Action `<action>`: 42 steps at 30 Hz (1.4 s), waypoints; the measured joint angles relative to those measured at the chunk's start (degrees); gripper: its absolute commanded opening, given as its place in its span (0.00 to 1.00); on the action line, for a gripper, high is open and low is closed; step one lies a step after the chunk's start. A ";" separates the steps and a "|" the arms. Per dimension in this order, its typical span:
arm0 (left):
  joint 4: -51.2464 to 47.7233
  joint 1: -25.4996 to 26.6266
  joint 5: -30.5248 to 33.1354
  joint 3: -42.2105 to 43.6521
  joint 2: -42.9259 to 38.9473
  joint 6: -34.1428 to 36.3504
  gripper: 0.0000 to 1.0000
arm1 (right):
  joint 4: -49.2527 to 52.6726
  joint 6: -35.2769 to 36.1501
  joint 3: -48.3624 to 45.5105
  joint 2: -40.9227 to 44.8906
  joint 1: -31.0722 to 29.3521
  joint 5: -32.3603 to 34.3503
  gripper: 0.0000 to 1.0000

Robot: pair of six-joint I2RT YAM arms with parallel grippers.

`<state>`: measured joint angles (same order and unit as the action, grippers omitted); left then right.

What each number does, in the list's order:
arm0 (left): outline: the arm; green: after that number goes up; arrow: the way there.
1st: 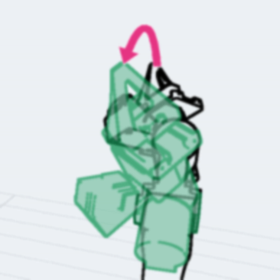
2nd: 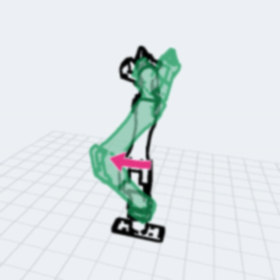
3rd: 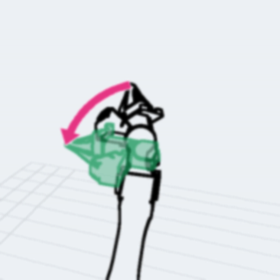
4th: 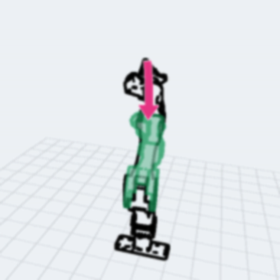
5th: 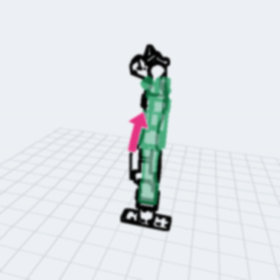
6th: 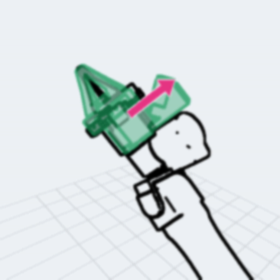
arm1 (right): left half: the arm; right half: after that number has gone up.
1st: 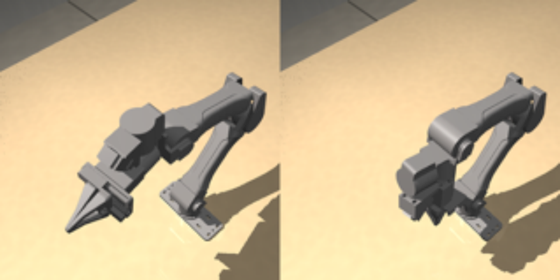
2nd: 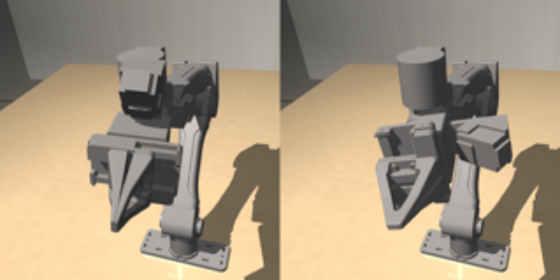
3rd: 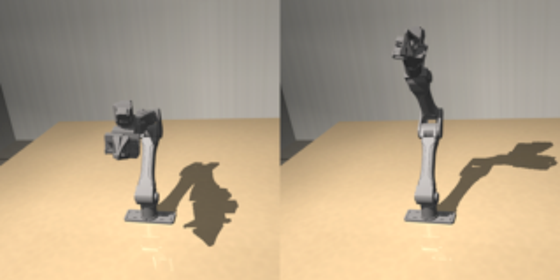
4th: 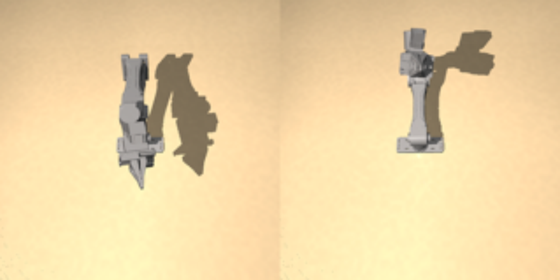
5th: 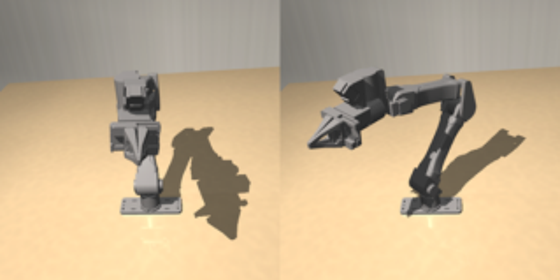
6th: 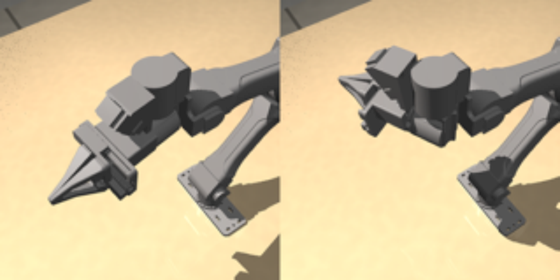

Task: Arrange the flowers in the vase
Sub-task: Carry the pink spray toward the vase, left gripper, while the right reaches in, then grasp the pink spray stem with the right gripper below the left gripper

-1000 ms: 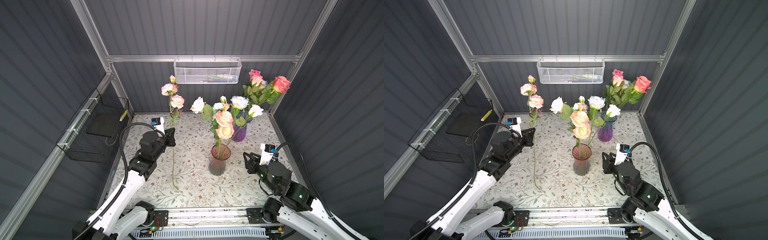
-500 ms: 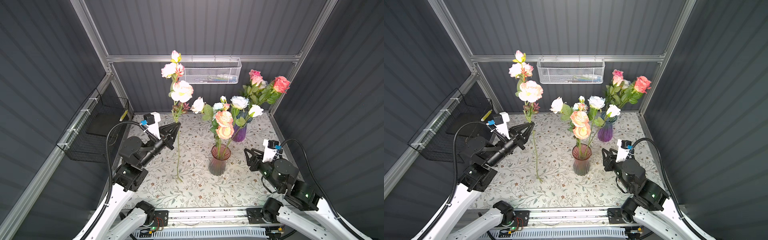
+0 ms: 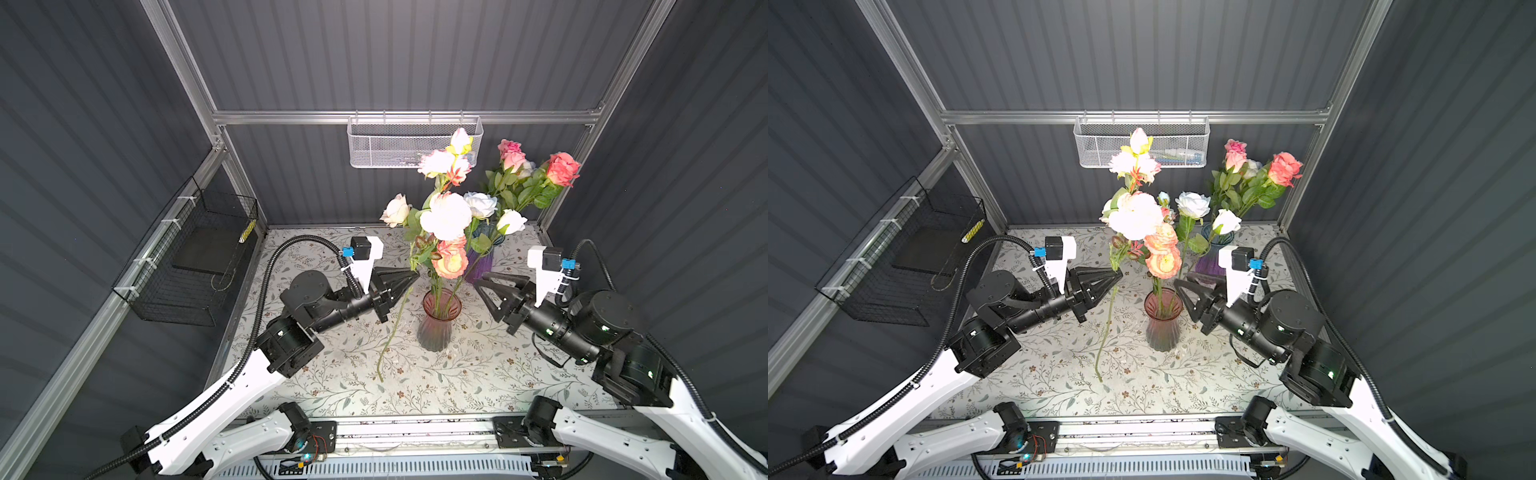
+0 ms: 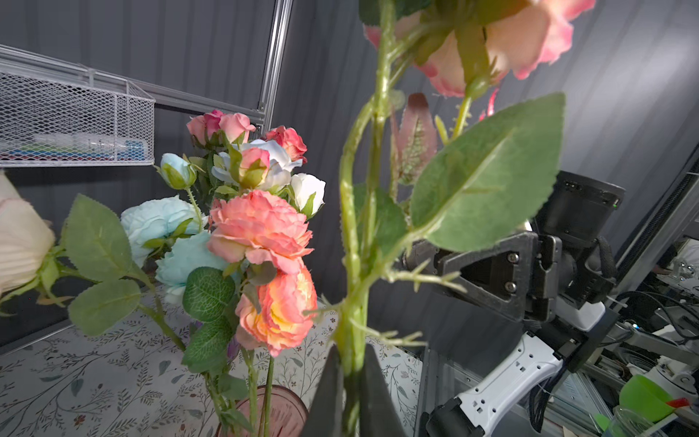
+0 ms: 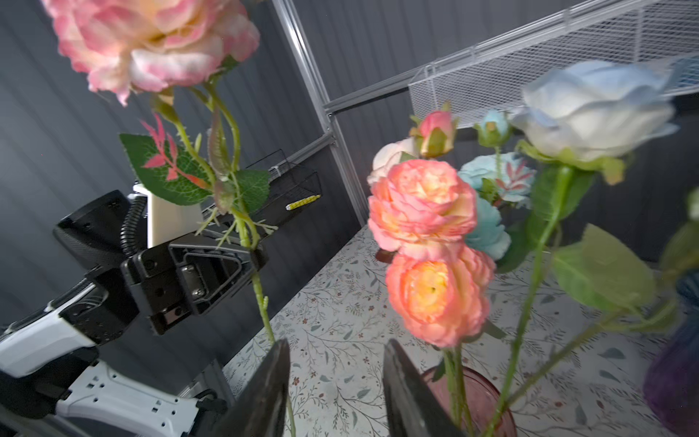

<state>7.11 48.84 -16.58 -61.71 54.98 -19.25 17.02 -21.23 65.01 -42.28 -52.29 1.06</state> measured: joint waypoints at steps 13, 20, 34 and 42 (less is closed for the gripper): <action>5.84 0.31 -1.62 -2.14 2.67 -5.11 0.00 | 0.57 4.37 1.03 -10.95 -11.15 0.68 0.51; 5.84 0.37 -1.05 -2.14 1.79 -5.25 0.00 | -0.63 5.95 4.90 -12.98 -11.19 3.19 0.53; 5.86 0.37 0.52 -1.05 -0.13 -5.22 0.00 | -3.87 8.35 9.44 -21.68 -11.19 3.04 0.30; 6.56 0.37 2.03 0.07 -0.52 -5.22 0.09 | -6.64 8.04 10.43 -23.58 -11.23 1.86 0.10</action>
<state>13.67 49.21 -14.55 -61.65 54.46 -24.47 10.37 -13.19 75.44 -65.87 -63.53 2.92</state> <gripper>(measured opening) 0.092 0.110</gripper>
